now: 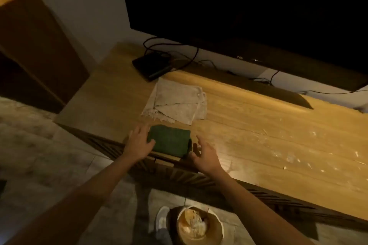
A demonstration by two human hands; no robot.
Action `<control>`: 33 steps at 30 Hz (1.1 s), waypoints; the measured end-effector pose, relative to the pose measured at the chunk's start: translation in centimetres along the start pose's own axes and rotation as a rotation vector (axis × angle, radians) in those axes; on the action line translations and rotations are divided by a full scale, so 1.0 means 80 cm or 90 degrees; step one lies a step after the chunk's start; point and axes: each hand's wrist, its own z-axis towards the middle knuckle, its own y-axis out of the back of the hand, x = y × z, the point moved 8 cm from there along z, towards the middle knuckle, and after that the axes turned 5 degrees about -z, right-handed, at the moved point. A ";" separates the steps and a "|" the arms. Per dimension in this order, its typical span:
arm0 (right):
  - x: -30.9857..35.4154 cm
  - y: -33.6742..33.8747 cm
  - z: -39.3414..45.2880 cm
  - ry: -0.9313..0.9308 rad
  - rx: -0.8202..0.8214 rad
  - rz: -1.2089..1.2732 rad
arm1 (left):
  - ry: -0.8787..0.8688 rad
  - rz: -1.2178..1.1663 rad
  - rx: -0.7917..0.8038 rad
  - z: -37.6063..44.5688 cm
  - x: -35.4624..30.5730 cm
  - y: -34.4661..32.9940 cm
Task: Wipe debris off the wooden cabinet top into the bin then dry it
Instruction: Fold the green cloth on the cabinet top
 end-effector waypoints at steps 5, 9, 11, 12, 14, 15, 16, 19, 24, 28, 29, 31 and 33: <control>-0.011 -0.039 0.034 -0.228 -0.011 0.282 | 0.131 -0.185 0.002 0.025 0.032 -0.014; -0.016 -0.051 0.045 -0.360 -0.072 0.364 | 0.204 -0.278 0.018 0.036 0.043 -0.026; -0.018 -0.060 0.047 -0.410 -0.076 0.405 | 0.220 -0.305 0.053 0.041 0.042 -0.037; -0.019 -0.066 0.048 -0.433 -0.067 0.440 | 0.220 -0.294 0.063 0.044 0.041 -0.041; -0.021 -0.073 0.047 -0.463 -0.045 0.485 | 0.228 -0.254 0.069 0.047 0.041 -0.045; -0.021 -0.073 0.046 -0.468 -0.040 0.498 | 0.236 -0.247 0.071 0.048 0.041 -0.046; -0.023 -0.071 0.045 -0.466 -0.041 0.506 | 0.243 -0.245 0.076 0.049 0.040 -0.047; -0.023 -0.062 0.038 -0.448 -0.042 0.562 | 0.239 -0.252 0.089 0.051 0.033 -0.049; -0.029 -0.040 0.022 -0.389 -0.024 0.762 | 0.194 -0.313 0.160 0.050 0.001 -0.071; -0.053 -0.002 0.010 -0.354 -0.031 0.796 | 0.187 -0.333 0.193 0.045 -0.037 -0.094; -0.059 0.011 0.008 -0.339 -0.036 0.791 | 0.190 -0.341 0.204 0.043 -0.046 -0.102; -0.070 0.040 0.006 -0.306 -0.056 0.746 | 0.206 -0.375 0.219 0.039 -0.065 -0.120; -0.076 0.075 0.002 -0.267 -0.079 0.671 | 0.249 -0.461 0.228 0.034 -0.086 -0.141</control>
